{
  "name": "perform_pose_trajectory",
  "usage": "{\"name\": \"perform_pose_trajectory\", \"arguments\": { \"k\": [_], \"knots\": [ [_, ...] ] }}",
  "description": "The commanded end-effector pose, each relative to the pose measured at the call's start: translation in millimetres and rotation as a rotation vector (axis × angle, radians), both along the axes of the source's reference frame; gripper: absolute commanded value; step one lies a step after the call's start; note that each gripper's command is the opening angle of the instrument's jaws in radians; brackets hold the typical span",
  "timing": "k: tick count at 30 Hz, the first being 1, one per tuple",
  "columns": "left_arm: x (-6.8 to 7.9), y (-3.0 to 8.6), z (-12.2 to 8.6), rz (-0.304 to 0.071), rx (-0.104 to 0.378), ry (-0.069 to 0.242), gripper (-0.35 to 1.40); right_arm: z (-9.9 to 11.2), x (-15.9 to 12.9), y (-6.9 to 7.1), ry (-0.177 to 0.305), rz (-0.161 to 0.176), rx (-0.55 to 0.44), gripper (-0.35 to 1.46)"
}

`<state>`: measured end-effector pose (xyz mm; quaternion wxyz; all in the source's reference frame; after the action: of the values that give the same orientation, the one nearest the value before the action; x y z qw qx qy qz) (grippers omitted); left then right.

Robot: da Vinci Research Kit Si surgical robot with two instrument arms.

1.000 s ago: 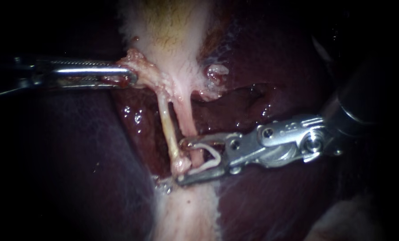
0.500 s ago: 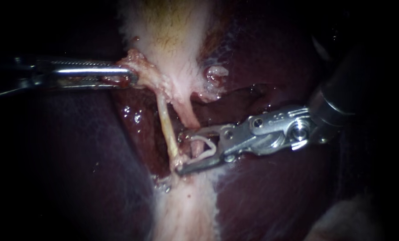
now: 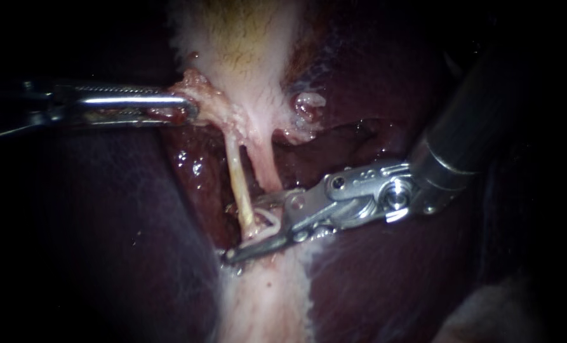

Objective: Clipping first clip left tube

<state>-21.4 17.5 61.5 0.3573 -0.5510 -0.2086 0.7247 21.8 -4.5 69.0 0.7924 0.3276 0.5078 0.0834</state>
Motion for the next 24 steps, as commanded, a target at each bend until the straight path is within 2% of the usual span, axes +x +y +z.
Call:
{"name": "perform_pose_trajectory", "arguments": {
  "k": [1, 9, 12, 14, 17, 24],
  "knots": [
    [0.0, 0.0, 0.0, 0.0, 0.0, 0.0, -0.35, -0.2, 0.0, -0.1, 0.005, -0.001, -0.001, 0.49],
    [0.1, 0.0, 0.1, 0.001, 0.0, 0.0, -0.35, -3.0, 0.6, -1.7, 0.06, 0.01, 0.013, 0.49],
    [0.2, 0.1, 0.1, 0.001, 0.0, -0.001, -0.35, -4.3, 0.9, -2.7, 0.09, -0.02, 0.03, 0.49],
    [0.2, 0.1, 0.2, 0.001, 0.0, -0.001, -0.35, -5.1, 1.1, -3.3, 0.11, -0.062, 0.041, 0.49],
    [0.2, 0.1, 0.2, 0.001, 0.0, -0.001, -0.35, -6.2, 1.3, -4.1, 0.135, -0.095, 0.06, 0.48],
    [0.3, 0.1, 0.2, 0.002, 0.0, -0.001, -0.35, -7.1, 1.7, -4.8, 0.147, -0.109, 0.06, 0.46]
  ]
}}
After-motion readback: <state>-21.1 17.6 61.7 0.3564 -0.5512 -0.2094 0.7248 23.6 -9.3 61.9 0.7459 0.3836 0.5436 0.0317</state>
